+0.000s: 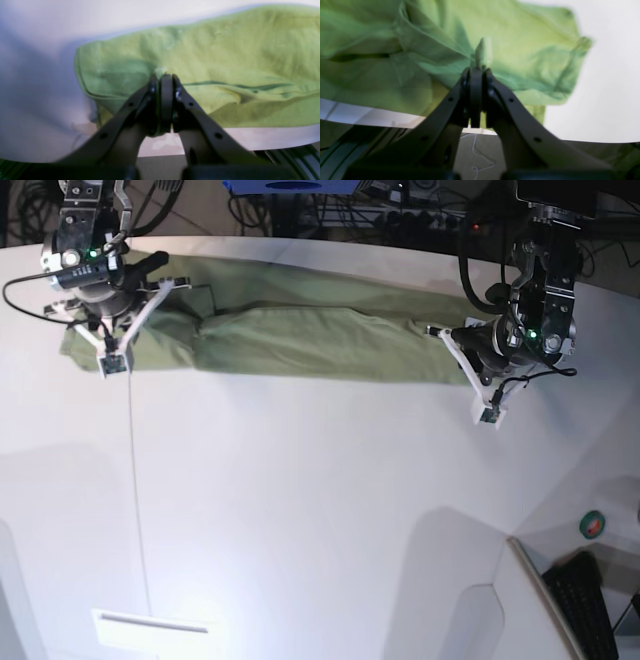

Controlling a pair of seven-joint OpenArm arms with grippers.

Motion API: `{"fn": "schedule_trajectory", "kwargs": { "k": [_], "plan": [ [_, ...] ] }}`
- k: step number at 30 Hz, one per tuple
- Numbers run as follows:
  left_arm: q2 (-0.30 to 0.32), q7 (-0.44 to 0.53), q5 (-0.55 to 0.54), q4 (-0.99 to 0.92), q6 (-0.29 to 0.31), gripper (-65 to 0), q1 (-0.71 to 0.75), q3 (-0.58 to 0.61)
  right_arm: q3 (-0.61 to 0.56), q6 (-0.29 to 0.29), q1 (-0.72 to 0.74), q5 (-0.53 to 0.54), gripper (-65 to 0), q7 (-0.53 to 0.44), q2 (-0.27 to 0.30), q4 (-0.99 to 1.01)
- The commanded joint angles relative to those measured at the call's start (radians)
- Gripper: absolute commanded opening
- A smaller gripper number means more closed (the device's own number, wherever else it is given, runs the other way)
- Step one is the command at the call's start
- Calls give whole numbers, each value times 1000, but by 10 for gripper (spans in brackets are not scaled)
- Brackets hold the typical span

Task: Layout the t-shirt on the table in an organized manner, then fold the t-shirt properly
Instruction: 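Lay the folded edge down with both grippers and release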

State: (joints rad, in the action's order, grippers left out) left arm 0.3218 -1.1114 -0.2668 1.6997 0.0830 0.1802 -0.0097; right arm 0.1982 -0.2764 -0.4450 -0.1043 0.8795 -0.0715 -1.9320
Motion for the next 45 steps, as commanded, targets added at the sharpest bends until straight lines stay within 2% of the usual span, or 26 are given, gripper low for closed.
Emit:
{"fn": "schedule_trajectory", "kwargs": {
  "k": [1, 12, 16, 18, 20, 21, 23, 30, 34, 35, 36, 39, 45],
  "plan": [
    [12, 11, -1, 15, -1, -650, -9, -5, 1, 7, -4, 1, -650, -10, 2, -25],
    [13, 11, -1, 15, -1, -650, -9, -5, 8, 7, -4, 1, -650, -10, 2, 3],
    [13, 11, -1, 15, -1, -650, -9, -5, 8, 7, -2, 1, -650, 36, 3, 26],
    [13, 11, -1, 15, -1, -650, -9, -5, 8, 7, -2, 1, -512, 39, 2, 26],
    [13, 11, -1, 15, -1, -650, -9, -5, 8, 7, -2, 1, -405, 39, 2, 26],
    [13, 11, -1, 15, -1, -650, -9, -5, 8, 7, -4, 2, -369, 39, 2, 26],
    [13, 11, -1, 15, -1, -650, -9, -5, 8, 7, -5, 2, -351, 39, 2, 16],
    [13, 11, -1, 15, -1, -650, -11, -13, 8, 7, -13, 2, -351, 27, -24, -71],
    [13, 11, -1, 15, -1, -650, -12, -16, 53, 7, 27, 2, -356, -116, -26, -30],
    [13, 11, -1, 15, -1, -650, -14, -14, 65, 7, 53, 1, -374, -139, -26, -1],
    [13, 11, -1, 15, -1, -650, -14, -13, 83, 7, 82, 1, -420, -147, -18, 52],
    [13, 11, -1, 15, -1, -650, -15, -9, 137, 1, 147, 1, -650, -127, -17, 176],
    [13, 11, -1, 21, -2, -650, -9, -14, 202, 1, 124, 1, -650, -110, -24, 227]
  ]
}}
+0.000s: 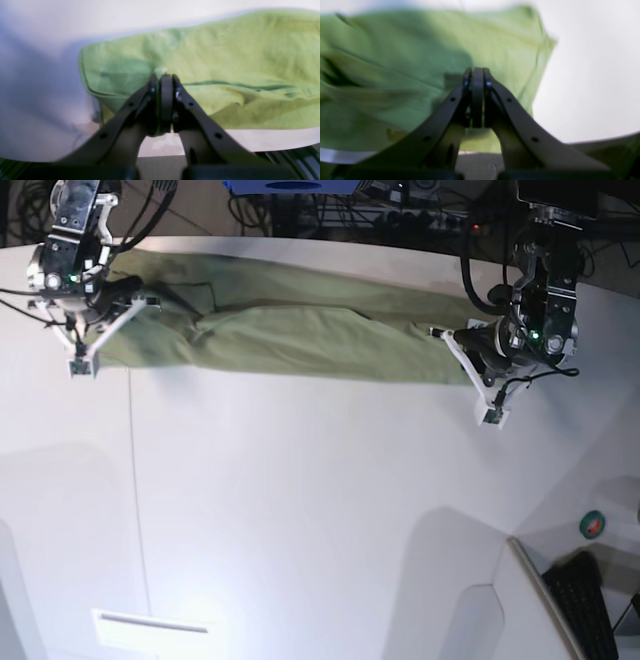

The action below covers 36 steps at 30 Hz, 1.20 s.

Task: Layout the t-shirt on the table in an organized manner, then fold the t-shirt properly
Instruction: 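Lay the folded edge down with both grippers and release, then regrasp the folded strip's ends with both grippers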

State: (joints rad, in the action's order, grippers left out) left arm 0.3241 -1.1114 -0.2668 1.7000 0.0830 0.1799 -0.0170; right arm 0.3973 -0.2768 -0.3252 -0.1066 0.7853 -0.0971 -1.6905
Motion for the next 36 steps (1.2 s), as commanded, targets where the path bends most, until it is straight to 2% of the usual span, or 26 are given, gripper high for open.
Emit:
{"fn": "schedule_trajectory", "kwargs": {
  "k": [1, 12, 19, 26, 30, 36],
  "plan": [
    [11, 11, -1, 21, -2, -650, -7, -7, 4, 1, 2, 3, -650, -16, 4, -3],
    [13, 9, -1, 18, -2, -650, -7, 2, 5, 4, 38, 3, -650, -23, 10, 117],
    [59, -23, -1, 22, -2, -650, -9, 2, 5, 4, 39, 3, -650, -23, 10, 119],
    [74, -23, -1, 16, 1, -650, -9, 2, 5, 4, 39, 3, -650, -23, 10, 112],
    [76, -23, -1, 24, 2, -589, 7, 2, 5, 6, 39, 3, -650, -23, 10, 112],
    [77, -25, -1, 50, 2, -423, 19, 1, 5, 6, 41, 3, -650, -23, 10, 112]
  ]
}}
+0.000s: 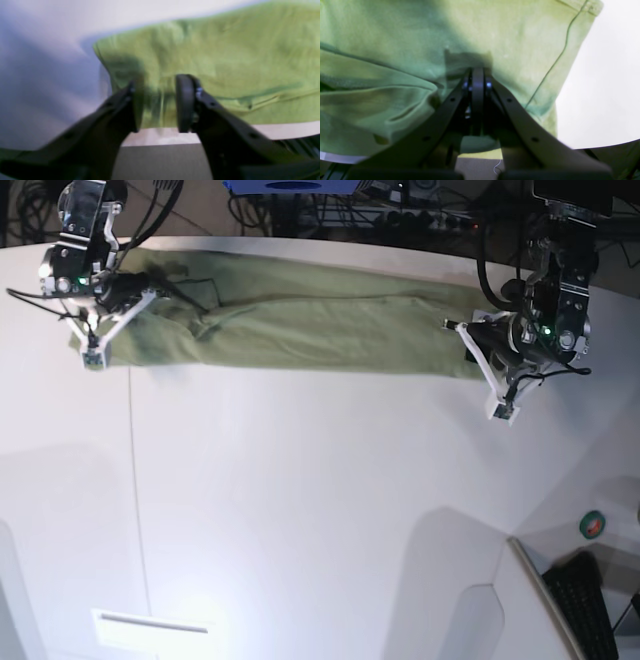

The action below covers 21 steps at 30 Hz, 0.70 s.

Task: Layout the t-shirt on the table in an organized manner, then fold the t-shirt properly
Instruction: 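Regrasp the folded strip's ends with both grippers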

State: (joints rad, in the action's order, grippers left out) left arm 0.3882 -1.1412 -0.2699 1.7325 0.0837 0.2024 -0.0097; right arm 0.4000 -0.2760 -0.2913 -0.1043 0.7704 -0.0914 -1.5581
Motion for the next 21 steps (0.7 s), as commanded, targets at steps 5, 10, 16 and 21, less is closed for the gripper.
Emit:
{"fn": "schedule_trajectory", "kwargs": {
  "k": [5, 10, 16, 21],
  "plan": [
    [13, 5, 2, 17, 1, -411, -11, -19, 3, 5, 7, 1, -650, -9, 3, -20],
    [-5, 5, -4, 44, 1, -415, -4, -6, 3, 5, 7, 1, -650, -9, 3, -21],
    [-47, 7, 2, -62, 1, -650, -30, -6, 3, 5, 5, 1, -650, -7, 3, -60],
    [-45, 48, 2, -193, 0, -650, -67, -6, 3, 5, 24, 1, -650, -7, 5, -51]
  ]
}}
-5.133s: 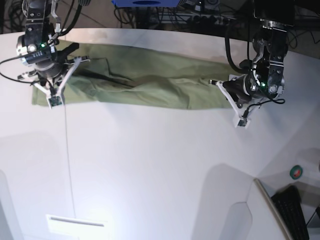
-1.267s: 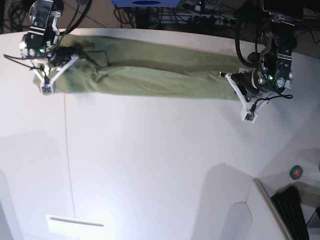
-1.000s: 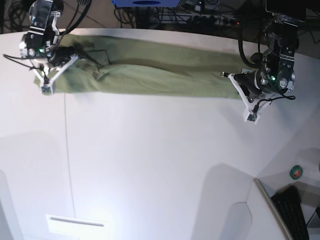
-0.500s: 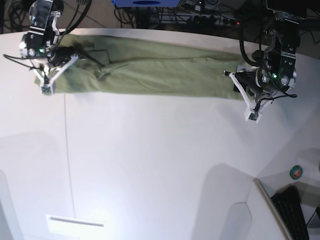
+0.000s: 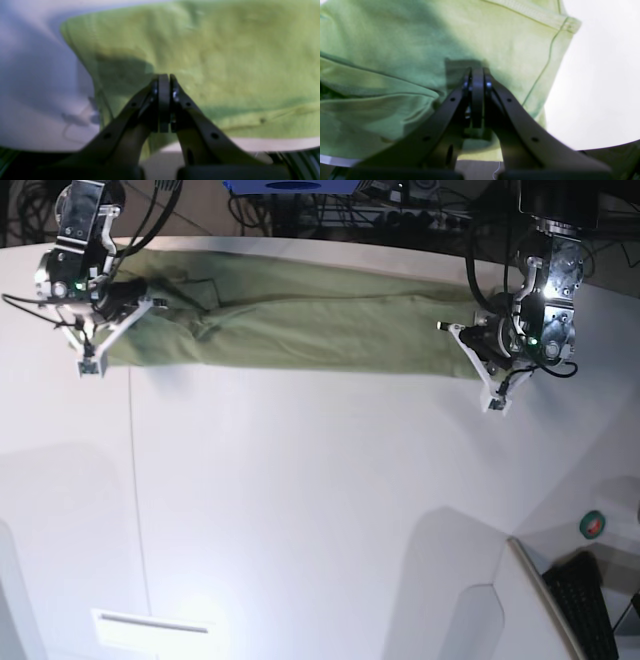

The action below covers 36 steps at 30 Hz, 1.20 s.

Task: Layout the t-shirt on the table in an organized manner, then fold the t-shirt properly
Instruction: 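Regrasp the folded strip's ends with both grippers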

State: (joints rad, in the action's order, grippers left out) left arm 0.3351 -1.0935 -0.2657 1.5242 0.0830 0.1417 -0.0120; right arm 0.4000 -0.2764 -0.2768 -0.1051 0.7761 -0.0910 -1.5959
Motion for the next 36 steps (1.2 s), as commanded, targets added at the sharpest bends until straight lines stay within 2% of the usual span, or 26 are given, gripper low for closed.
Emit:
{"fn": "schedule_trajectory", "kwargs": {
  "k": [1, 3, 9, 13, 18, 23, 26, 33, 36],
  "plan": [
    [9, 29, -2, -1, -1, -650, -6, -4, 3, 6, 15, 2, -650, -13, 4, -8],
    [9, 68, -2, -41, -1, -650, -9, -3, 3, 6, 37, 2, -650, -13, 6, 25],
    [-11, 135, -2, -181, -2, -650, -34, -3, 76, 6, 152, 0, -650, -24, 61, 219],
    [-21, 195, -2, -256, -2, -650, -60, -3, 84, 6, 218, 0, -650, -51, 95, 302],
    [-43, 209, -2, -345, -2, -650, -146, -3, 84, 6, 302, 0, -650, -76, 121, 386],
    [-60, 198, -2, -351, -2, -650, -221, -3, 84, 6, 363, 0, -650, -91, 144, 434],
    [-61, 158, -8, -339, -2, -650, -247, -9, 84, 2, 373, 0, -650, -91, 149, 395],
    [-61, 149, -13, -130, 2, -650, -199, -21, 83, 1, 302, 2, -650, -82, 142, 148],
    [-72, 151, -28, -55, 4, -650, -149, -118, 83, -1, 262, 2, -650, -62, 142, 62]
  ]
}}
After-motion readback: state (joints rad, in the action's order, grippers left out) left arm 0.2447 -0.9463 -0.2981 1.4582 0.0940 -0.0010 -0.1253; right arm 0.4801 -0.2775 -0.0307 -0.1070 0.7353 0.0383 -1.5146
